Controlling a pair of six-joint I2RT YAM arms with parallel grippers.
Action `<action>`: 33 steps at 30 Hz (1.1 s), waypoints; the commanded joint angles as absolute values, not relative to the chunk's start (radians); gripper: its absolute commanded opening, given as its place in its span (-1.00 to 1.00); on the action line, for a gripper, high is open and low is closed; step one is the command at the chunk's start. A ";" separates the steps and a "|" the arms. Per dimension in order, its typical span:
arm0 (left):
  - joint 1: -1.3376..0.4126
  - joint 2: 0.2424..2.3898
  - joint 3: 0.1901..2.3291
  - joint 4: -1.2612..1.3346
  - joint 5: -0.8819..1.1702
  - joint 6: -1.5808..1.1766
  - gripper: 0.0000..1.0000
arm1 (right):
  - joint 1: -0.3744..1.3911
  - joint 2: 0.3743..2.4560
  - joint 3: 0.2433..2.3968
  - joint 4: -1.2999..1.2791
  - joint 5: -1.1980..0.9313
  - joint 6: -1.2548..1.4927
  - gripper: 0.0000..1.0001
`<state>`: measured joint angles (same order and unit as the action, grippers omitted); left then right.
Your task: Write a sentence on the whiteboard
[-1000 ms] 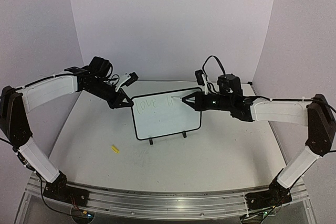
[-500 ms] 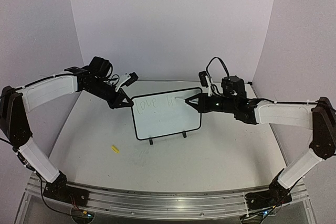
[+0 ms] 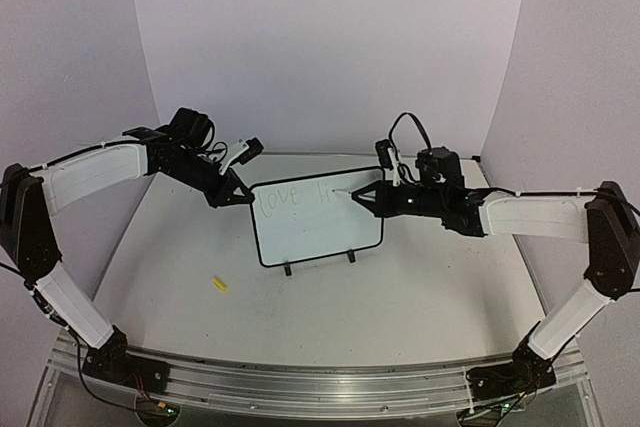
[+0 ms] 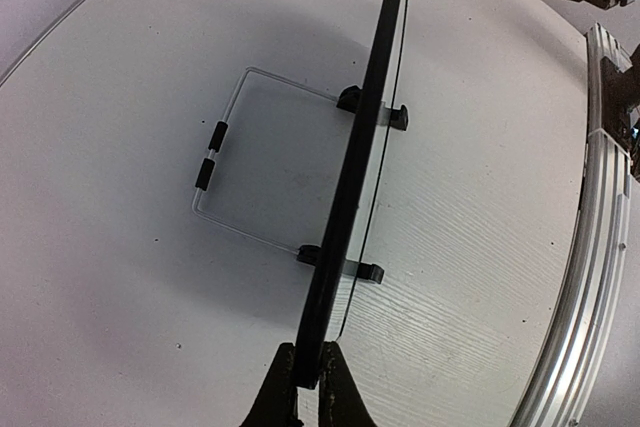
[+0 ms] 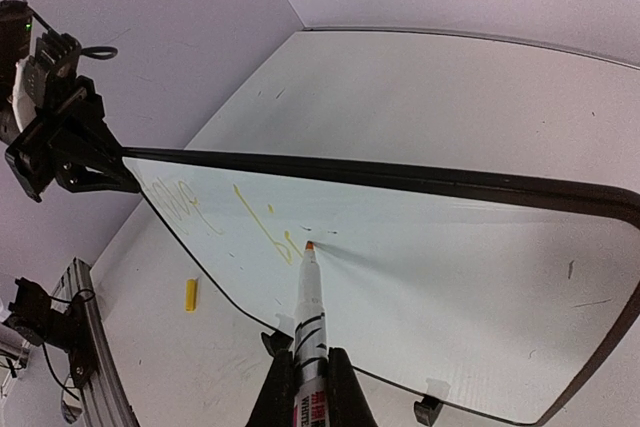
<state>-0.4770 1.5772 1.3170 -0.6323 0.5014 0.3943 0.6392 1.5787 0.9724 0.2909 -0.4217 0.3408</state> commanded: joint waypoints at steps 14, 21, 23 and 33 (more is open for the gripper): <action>-0.463 1.572 1.312 -0.621 0.361 0.451 -1.00 | 0.634 1.616 0.958 0.304 -0.397 0.337 -1.00; -0.463 1.571 1.312 -0.621 0.360 0.452 -1.00 | 0.634 1.605 0.974 0.306 -0.406 0.341 -1.00; -0.463 1.571 1.312 -0.622 0.360 0.452 -1.00 | 0.633 1.596 0.982 0.310 -0.405 0.344 -1.00; -0.463 1.569 1.312 -0.622 0.360 0.452 -1.00 | 0.633 1.555 0.999 0.351 -0.377 0.362 -1.00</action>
